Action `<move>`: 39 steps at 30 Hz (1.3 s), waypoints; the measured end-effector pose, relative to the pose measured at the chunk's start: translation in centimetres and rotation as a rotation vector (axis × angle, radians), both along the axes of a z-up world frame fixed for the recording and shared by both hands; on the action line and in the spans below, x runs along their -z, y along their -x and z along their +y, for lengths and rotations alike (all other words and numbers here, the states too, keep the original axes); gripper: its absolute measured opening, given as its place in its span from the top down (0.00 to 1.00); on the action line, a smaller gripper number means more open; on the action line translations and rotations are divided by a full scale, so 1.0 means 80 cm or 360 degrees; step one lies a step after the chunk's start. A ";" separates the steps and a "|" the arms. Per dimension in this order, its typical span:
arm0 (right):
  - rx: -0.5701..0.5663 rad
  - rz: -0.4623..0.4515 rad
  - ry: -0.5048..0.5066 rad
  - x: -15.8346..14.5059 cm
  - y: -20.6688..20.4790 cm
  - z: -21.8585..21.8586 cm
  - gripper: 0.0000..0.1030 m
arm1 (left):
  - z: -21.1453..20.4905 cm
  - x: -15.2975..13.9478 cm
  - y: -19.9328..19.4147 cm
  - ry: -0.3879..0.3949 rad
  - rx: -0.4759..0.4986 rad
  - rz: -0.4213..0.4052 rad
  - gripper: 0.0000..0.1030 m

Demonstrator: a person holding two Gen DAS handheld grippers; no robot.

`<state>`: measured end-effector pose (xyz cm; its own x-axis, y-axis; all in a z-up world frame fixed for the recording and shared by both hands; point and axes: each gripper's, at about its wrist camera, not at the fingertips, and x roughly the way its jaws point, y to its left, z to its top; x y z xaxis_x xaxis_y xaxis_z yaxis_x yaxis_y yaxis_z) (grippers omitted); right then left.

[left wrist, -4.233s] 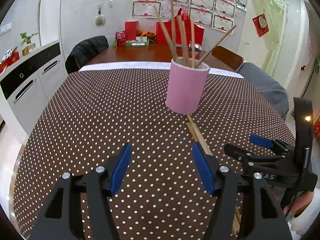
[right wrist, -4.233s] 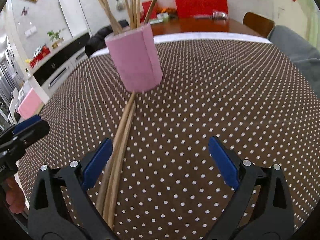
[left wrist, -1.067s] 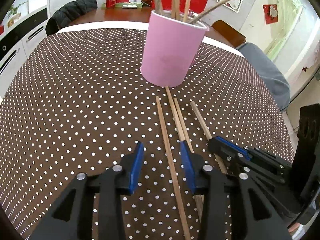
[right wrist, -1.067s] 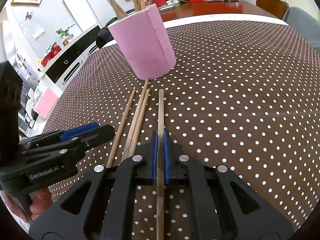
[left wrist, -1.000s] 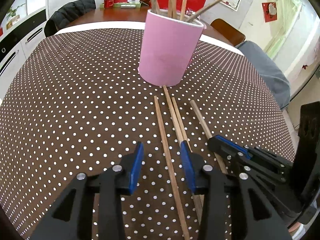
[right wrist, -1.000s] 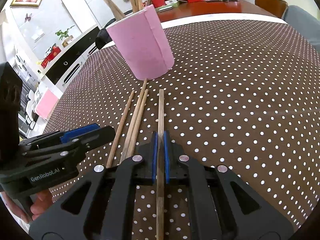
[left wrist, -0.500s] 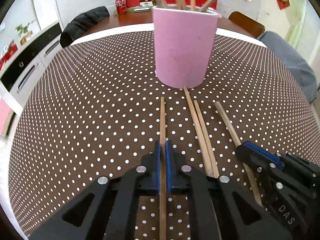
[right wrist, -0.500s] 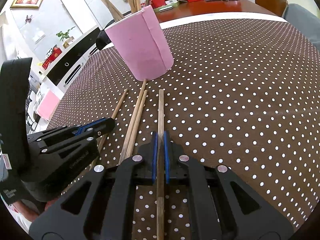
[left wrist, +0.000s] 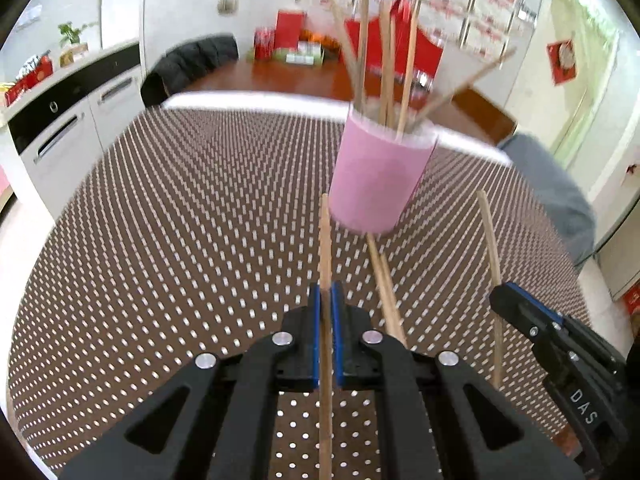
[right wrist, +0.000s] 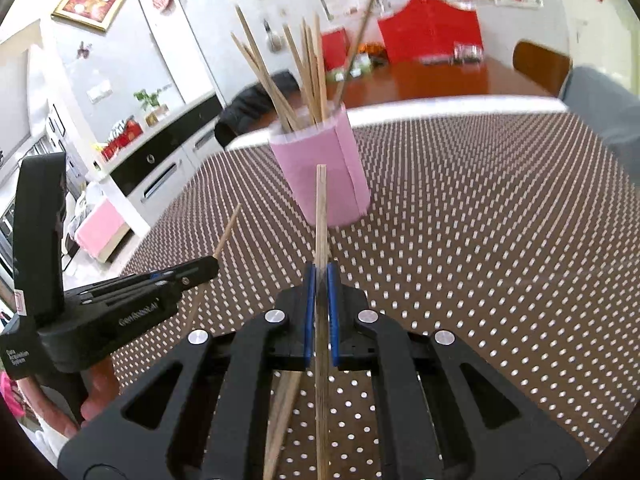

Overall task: Organize utensils
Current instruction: 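Lift both held chopsticks upright and carry them over the pink cup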

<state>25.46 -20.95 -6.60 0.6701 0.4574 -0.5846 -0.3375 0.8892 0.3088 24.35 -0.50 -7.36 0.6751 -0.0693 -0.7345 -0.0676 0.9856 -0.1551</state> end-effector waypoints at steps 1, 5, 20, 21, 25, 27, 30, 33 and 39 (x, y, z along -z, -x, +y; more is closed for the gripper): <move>-0.0002 -0.0038 0.0003 -0.009 0.004 0.000 0.94 | 0.001 -0.009 0.003 0.0006 -0.0003 -0.0039 0.94; 0.0007 -0.0142 0.0009 -0.035 0.012 0.000 0.94 | -0.001 -0.044 0.018 0.0018 -0.0004 -0.0207 0.94; 0.0121 -0.0490 -0.0107 -0.132 0.013 -0.017 0.94 | -0.021 -0.134 0.018 0.0113 0.0050 -0.0675 0.94; 0.0134 -0.0517 -0.0114 -0.139 0.011 -0.016 0.94 | -0.022 -0.141 0.016 0.0115 0.0040 -0.0736 0.94; 0.0150 -0.0638 -0.0141 -0.160 0.001 -0.018 0.94 | -0.017 -0.158 0.014 0.0179 0.0039 -0.0981 0.94; 0.0173 -0.0669 -0.0160 -0.167 -0.009 -0.020 0.94 | -0.017 -0.165 0.007 0.0186 0.0011 -0.1055 0.94; 0.0205 -0.0713 -0.0183 -0.174 -0.027 -0.023 0.94 | -0.010 -0.172 -0.002 0.0187 -0.0040 -0.1163 0.94; 0.0222 -0.0769 -0.0210 -0.181 -0.044 -0.023 0.94 | -0.005 -0.177 -0.018 0.0185 -0.0083 -0.1263 0.94; 0.0196 -0.0897 -0.0281 -0.192 -0.081 -0.018 0.94 | -0.002 -0.180 -0.064 0.0181 -0.0129 -0.1313 0.94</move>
